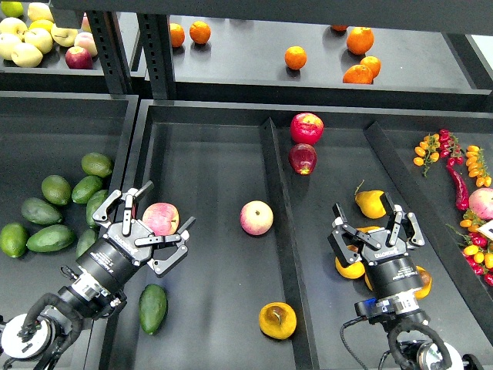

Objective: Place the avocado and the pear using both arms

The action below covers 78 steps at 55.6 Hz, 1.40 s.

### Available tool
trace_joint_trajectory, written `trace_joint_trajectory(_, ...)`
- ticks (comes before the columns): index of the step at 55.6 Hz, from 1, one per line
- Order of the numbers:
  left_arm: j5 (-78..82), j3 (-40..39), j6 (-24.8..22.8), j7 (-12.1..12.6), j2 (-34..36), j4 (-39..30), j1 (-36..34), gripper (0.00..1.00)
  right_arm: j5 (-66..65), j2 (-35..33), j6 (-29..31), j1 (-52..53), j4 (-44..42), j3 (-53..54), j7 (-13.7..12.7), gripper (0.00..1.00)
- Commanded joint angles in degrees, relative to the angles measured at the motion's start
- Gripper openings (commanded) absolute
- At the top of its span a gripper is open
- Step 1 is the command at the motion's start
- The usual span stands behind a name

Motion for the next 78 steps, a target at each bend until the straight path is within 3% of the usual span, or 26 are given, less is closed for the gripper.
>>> trace_joint_trajectory(1,-0.08,0.01,0.01,0.18,0.0,-0.08,0.01,1.0,-0.01,0.0,0.06,-0.09,0.29,0.06,0.0,1.0)
trace_joint_trajectory(9,0.01,0.01,-0.26,-0.7,0.0,0.0,0.01,1.0,-0.01,0.0,0.06,-0.36,0.29,0.06,0.09,1.0)
trace_joint_trajectory(78,0.27,1.15,-2.51,-0.43,0.0,4.22,-1.04,1.0,-0.1,0.0,-0.02,-1.06,0.12,0.5,0.09,1.0)
